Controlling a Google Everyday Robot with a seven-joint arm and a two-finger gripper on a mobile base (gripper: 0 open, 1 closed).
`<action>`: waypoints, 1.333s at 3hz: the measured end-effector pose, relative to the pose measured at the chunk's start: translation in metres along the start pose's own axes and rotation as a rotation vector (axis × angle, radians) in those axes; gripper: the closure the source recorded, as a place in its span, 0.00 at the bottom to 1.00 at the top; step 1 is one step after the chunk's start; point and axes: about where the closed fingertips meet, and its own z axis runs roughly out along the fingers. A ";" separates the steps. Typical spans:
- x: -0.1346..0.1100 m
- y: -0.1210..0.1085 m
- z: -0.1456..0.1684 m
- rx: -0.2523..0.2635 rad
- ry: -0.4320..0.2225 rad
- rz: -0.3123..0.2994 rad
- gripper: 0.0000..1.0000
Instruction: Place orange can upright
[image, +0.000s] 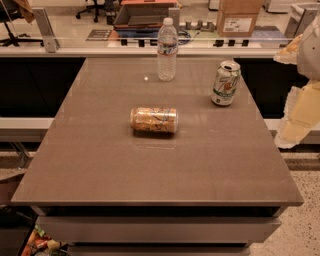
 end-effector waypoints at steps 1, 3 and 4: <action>-0.004 -0.004 0.005 0.003 -0.001 -0.001 0.00; -0.038 -0.019 0.070 -0.065 -0.175 -0.037 0.00; -0.063 -0.015 0.108 -0.130 -0.256 -0.064 0.00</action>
Offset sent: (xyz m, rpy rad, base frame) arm 0.0580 0.0344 -0.0512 0.1530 0.0146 0.0873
